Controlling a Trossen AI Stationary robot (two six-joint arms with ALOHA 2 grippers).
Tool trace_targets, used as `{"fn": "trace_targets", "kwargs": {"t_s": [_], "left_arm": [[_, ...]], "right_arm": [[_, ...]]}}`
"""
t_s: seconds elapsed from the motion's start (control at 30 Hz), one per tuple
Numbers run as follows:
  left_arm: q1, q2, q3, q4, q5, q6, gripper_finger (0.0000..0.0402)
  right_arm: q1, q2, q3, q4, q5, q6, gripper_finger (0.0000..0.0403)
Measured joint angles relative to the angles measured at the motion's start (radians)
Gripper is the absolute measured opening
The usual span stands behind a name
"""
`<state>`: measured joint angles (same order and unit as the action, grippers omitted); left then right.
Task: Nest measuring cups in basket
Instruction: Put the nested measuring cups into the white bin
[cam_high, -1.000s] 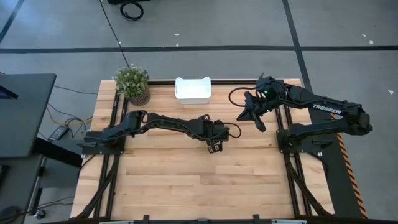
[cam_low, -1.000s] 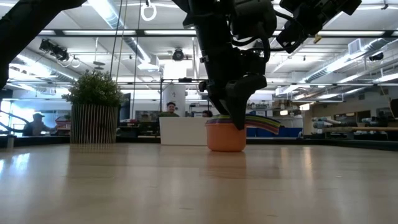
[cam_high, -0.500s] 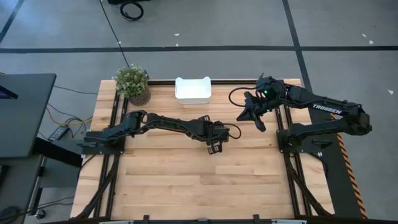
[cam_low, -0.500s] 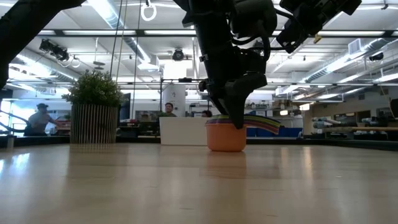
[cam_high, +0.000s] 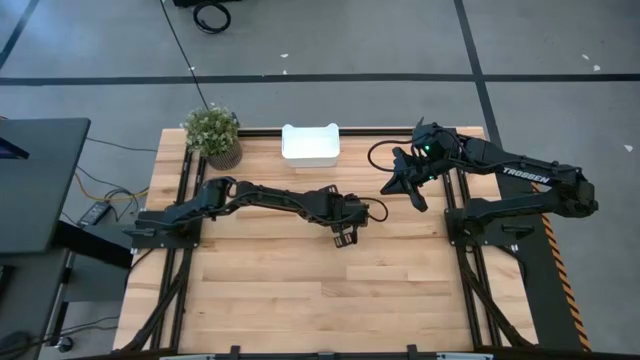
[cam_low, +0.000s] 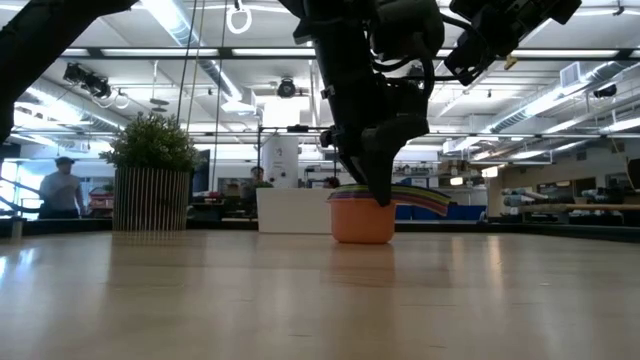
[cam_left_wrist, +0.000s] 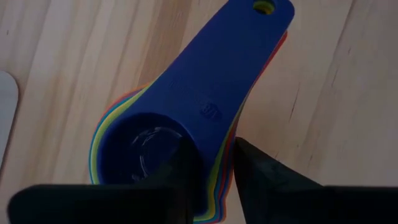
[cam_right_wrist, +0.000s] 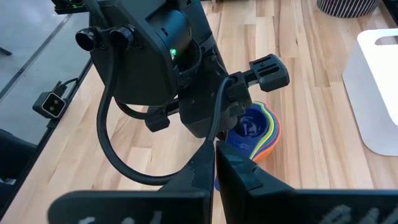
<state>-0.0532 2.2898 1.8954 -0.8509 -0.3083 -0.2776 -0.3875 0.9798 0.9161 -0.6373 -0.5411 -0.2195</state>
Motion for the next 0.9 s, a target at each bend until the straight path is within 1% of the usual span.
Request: {"fn": "trace_targets", "kwargs": {"t_s": [0.47,0.7,0.8,0.9], "left_arm": [[0.0,0.0,0.0,0.002,0.006,0.0,0.0084],[0.0,0.0,0.0,0.003,0.016,0.0,0.0065],[-0.001,-0.001,0.0,0.009,0.037,0.001,0.0055],[-0.003,0.001,0.0,0.007,0.03,0.002,0.0047]], "right_arm": [[0.0,0.0,0.0,0.0,0.0,0.0,0.0023],[0.0,0.0,0.0,0.0,0.0,0.0,0.0023],[0.0,0.0,0.0,0.0,0.0,0.0,0.0023],[0.0,0.0,0.0,0.0,0.0,0.0,0.0023]]}}
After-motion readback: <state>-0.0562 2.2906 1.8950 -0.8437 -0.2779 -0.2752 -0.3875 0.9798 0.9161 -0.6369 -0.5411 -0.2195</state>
